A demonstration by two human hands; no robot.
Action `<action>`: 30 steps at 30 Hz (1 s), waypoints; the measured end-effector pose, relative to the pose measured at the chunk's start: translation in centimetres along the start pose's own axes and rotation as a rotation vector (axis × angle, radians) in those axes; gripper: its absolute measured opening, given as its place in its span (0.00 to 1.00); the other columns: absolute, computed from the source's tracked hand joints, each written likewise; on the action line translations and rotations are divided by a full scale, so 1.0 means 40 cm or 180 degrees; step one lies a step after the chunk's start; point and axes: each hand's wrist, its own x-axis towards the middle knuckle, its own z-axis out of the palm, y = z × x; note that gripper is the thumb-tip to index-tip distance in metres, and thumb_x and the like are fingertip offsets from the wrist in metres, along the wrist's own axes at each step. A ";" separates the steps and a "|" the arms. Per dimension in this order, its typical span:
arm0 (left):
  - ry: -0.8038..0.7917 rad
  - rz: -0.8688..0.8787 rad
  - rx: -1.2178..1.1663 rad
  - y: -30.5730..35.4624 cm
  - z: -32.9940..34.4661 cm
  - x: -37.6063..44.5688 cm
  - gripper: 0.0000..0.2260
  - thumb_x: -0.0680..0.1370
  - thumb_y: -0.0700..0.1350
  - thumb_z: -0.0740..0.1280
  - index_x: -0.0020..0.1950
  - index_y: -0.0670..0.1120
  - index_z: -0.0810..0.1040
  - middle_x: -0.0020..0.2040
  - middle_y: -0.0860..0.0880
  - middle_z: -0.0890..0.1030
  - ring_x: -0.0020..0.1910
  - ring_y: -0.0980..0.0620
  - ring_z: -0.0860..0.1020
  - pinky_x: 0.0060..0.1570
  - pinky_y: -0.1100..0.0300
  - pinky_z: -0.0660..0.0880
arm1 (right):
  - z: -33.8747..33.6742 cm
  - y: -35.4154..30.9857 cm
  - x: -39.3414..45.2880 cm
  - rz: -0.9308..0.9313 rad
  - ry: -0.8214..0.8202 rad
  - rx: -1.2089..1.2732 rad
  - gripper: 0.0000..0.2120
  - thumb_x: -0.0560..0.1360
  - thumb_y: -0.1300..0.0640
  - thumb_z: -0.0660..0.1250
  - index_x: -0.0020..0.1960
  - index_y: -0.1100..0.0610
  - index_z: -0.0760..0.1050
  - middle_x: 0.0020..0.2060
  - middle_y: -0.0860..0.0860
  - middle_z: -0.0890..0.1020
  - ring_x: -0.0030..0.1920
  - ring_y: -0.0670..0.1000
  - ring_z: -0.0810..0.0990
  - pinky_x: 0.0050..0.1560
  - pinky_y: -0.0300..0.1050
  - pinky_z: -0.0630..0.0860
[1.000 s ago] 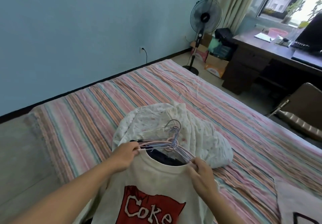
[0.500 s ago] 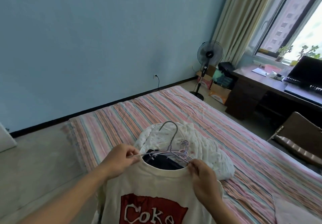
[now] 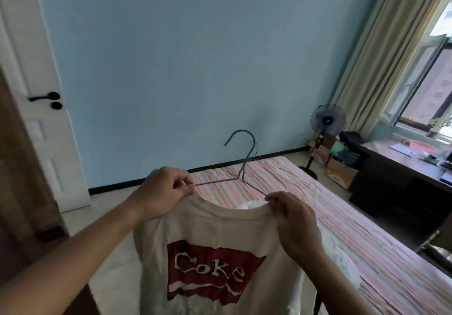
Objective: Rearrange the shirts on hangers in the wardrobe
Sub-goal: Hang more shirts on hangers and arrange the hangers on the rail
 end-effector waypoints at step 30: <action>0.2669 -0.1367 0.1446 0.169 -0.522 -0.737 0.07 0.75 0.45 0.72 0.37 0.52 0.82 0.27 0.56 0.76 0.28 0.58 0.73 0.31 0.62 0.67 | 0.249 -0.744 0.136 -0.3101 -0.1519 0.1833 0.10 0.80 0.59 0.65 0.40 0.54 0.76 0.32 0.46 0.77 0.35 0.50 0.77 0.37 0.52 0.73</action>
